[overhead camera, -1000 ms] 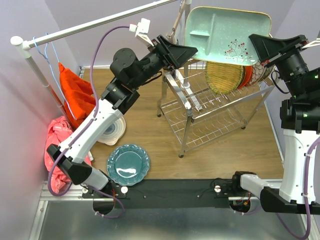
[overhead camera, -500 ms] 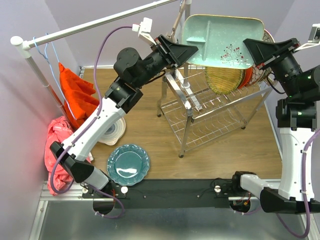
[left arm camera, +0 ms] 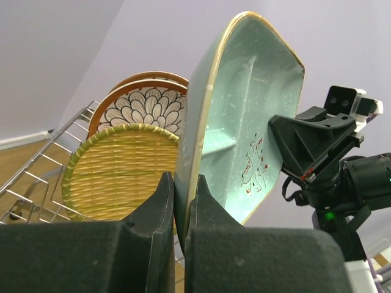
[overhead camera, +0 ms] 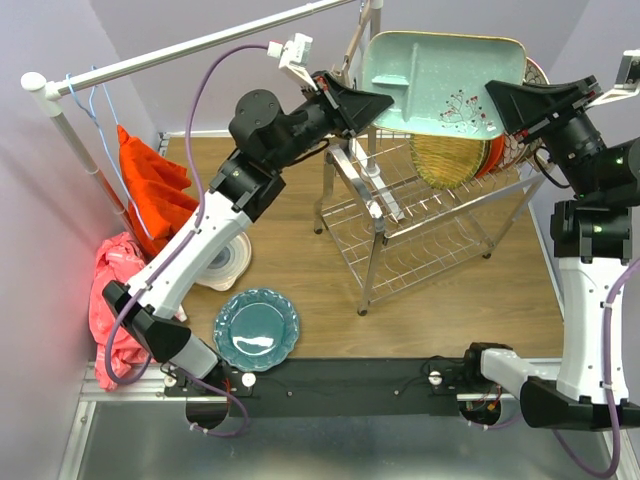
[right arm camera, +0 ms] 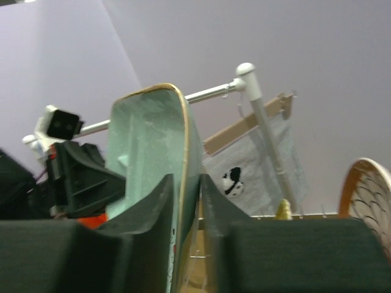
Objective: Load the plates into the dish rack
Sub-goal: Pass the plate from the right arm to the left, then pass the plate from the left arm to the right
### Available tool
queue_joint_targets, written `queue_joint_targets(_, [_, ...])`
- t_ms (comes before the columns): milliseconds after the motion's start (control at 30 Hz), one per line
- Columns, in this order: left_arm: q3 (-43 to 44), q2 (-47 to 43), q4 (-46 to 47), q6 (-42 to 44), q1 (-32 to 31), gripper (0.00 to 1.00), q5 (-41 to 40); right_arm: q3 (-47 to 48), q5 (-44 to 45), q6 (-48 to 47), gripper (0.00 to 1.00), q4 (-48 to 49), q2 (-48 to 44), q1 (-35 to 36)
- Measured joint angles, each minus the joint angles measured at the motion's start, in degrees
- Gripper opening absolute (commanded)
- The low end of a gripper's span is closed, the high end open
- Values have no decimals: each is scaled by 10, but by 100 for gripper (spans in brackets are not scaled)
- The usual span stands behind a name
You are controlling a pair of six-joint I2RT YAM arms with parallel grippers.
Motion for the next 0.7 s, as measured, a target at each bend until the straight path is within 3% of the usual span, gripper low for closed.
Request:
queue_joint_targets(33, [0,-2,1,-3,6,0,12,0,-12,-3,55,9,0,1])
queue_joint_targets(200, [-1,-9,5,-18,51,0,64,-1,-77,-14,67,33,-8,4])
queue_joint_targets(333, [-1,-14,3,-18,80,0,86,0,-119,-22,85,32,-11,4])
queue_joint_targets(433, [10,-15,-9,-8,103,0,104,13,-146,-39,90,10,-8,4])
queue_joint_targets(700, [77,-27,-72,113,123,0,160,143,-217,-125,91,-105,21,4])
